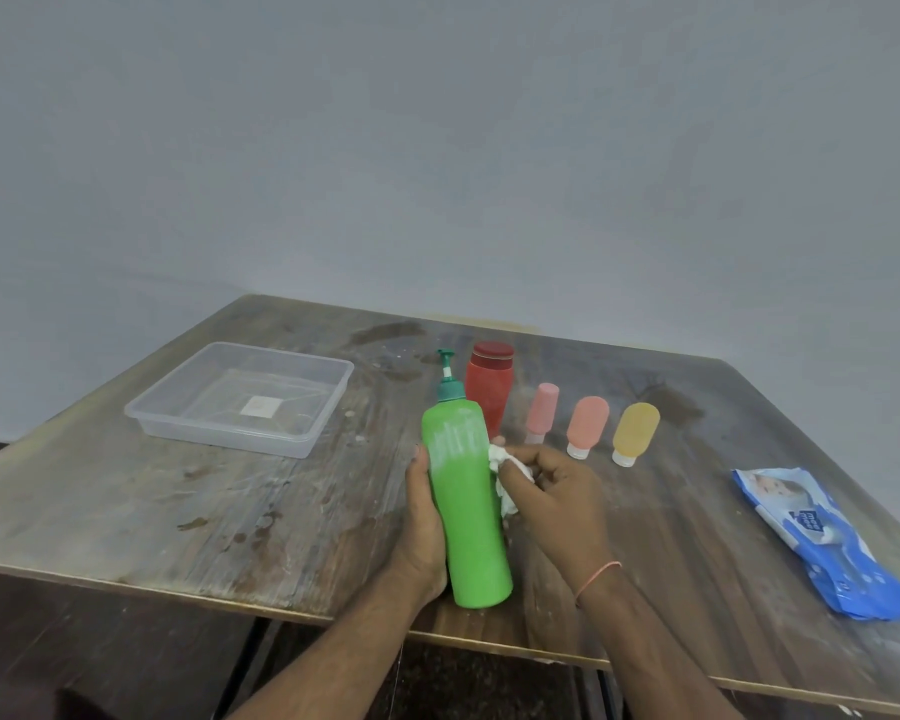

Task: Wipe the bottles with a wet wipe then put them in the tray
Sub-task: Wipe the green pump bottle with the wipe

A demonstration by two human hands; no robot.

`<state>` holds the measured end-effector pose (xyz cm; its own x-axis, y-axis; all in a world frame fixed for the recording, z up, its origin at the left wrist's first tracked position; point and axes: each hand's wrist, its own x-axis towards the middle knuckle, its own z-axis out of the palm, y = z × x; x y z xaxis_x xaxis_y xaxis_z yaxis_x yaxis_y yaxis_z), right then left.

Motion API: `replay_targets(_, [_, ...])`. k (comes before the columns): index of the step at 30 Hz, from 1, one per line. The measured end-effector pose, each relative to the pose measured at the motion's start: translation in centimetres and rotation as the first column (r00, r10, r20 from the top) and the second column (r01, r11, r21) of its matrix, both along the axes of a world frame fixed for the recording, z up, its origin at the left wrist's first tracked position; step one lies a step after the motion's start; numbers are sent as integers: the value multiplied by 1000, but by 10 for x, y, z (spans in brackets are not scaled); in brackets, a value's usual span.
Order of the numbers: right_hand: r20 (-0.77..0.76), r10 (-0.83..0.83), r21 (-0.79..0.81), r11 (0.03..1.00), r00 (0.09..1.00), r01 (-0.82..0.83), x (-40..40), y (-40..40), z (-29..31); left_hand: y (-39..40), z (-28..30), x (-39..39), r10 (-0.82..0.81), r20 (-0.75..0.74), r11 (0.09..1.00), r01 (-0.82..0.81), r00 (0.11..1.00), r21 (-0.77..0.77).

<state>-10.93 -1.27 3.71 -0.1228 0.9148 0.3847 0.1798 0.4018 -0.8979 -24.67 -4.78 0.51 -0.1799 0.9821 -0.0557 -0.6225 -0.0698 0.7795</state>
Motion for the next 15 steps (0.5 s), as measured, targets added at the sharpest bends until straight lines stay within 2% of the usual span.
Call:
replay_targets(4, [-106, 96, -31, 995, 990, -100, -10, 2, 2, 0, -1, -1, -33, 31, 999, 33, 999, 8])
replay_targets(9, [-83, 52, -30, 998, 995, -55, -4, 13, -2, 3, -1, 0, -51, 36, 999, 51, 998, 8])
replay_targets(13, [-122, 135, -1, 991, 983, -136, -10, 6, 3, 1, -2, -1, -66, 47, 998, 65, 997, 23])
replay_targets(15, [-117, 122, 0, 992, 986, -123, -6, 8, 3, 1, -2, -1, -81, 39, 997, 80, 996, 22])
